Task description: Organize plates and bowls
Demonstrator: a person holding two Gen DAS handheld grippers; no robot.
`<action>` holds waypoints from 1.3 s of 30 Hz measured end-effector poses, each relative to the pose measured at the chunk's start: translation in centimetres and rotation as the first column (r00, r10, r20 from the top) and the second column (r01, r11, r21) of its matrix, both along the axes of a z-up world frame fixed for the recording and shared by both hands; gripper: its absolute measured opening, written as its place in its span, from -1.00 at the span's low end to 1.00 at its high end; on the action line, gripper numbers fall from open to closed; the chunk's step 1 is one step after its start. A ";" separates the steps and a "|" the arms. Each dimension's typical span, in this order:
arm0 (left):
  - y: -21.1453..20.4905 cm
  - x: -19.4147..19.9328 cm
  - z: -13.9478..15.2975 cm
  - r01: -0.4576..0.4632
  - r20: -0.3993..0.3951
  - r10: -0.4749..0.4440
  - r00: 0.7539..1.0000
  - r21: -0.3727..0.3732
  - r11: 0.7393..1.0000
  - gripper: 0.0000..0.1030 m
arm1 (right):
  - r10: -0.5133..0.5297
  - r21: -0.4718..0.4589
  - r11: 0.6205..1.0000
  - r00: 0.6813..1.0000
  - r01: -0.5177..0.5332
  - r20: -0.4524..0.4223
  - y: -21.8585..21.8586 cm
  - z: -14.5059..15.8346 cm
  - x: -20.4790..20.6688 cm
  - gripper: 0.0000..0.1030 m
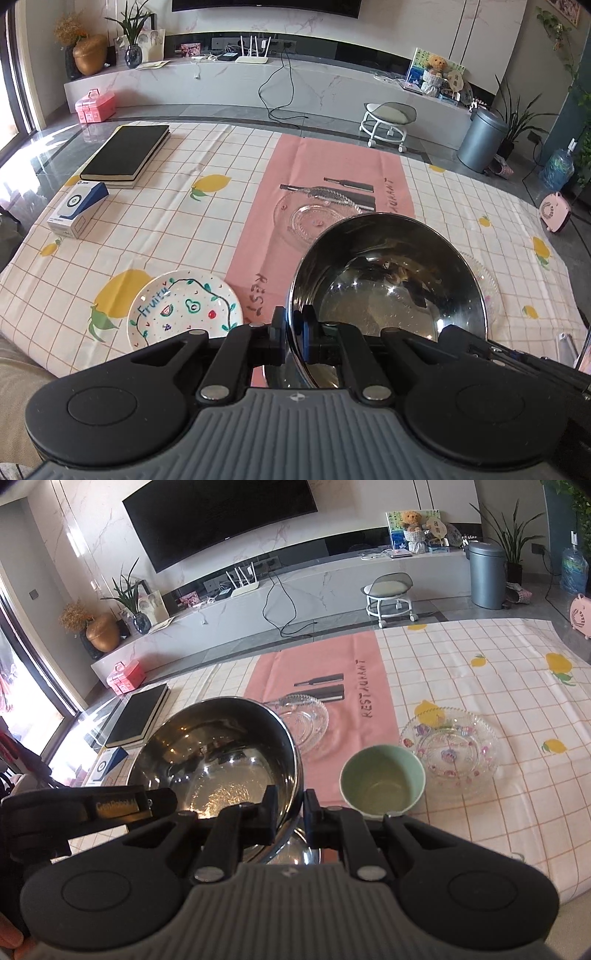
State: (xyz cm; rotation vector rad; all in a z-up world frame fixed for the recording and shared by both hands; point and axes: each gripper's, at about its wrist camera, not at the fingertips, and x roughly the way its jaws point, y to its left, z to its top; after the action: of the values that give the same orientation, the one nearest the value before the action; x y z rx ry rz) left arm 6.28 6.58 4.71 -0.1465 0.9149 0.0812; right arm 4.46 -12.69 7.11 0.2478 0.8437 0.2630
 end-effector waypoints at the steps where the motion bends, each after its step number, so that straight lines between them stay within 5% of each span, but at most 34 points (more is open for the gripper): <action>1: 0.0 -0.2 -0.3 -0.001 -0.008 0.001 1.000 0.008 1.000 -0.83 | 0.004 -0.002 1.000 1.000 -0.004 -0.010 0.1 -0.3 -0.2 -0.77; 16: 0.7 -0.8 -5.4 0.013 -0.099 -0.015 0.995 -0.025 1.000 -0.80 | -0.002 -0.050 0.999 0.995 -0.003 -0.100 1.0 -4.9 -0.5 -0.78; 26: 0.1 -0.3 -7.3 0.016 -0.134 -0.007 0.991 0.066 0.998 -0.68 | 0.031 -0.167 0.985 0.999 -0.038 -0.045 3.3 -6.0 -0.6 -0.76; 32: 0.6 -0.4 -7.5 0.006 -0.119 -0.002 0.993 0.036 0.999 -0.66 | 0.030 -0.164 0.986 0.999 -0.034 -0.024 3.0 -6.4 -0.9 -0.73; 38: 1.2 -0.4 -8.4 -0.018 -0.124 0.018 0.992 0.000 1.000 -0.14 | 0.024 -0.170 0.985 0.999 -0.019 0.028 2.8 -6.1 -1.4 -0.68; 39: 1.3 -0.5 -8.6 -0.017 -0.117 0.015 0.993 -0.017 1.000 -0.05 | 0.020 -0.171 0.985 0.999 -0.013 0.040 2.6 -6.1 -1.4 -0.54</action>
State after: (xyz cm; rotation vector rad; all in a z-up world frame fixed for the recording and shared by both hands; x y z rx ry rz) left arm 5.81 7.91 -3.87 -0.1669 1.0311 0.0975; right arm 3.03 -10.06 1.05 0.0752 0.8224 0.2092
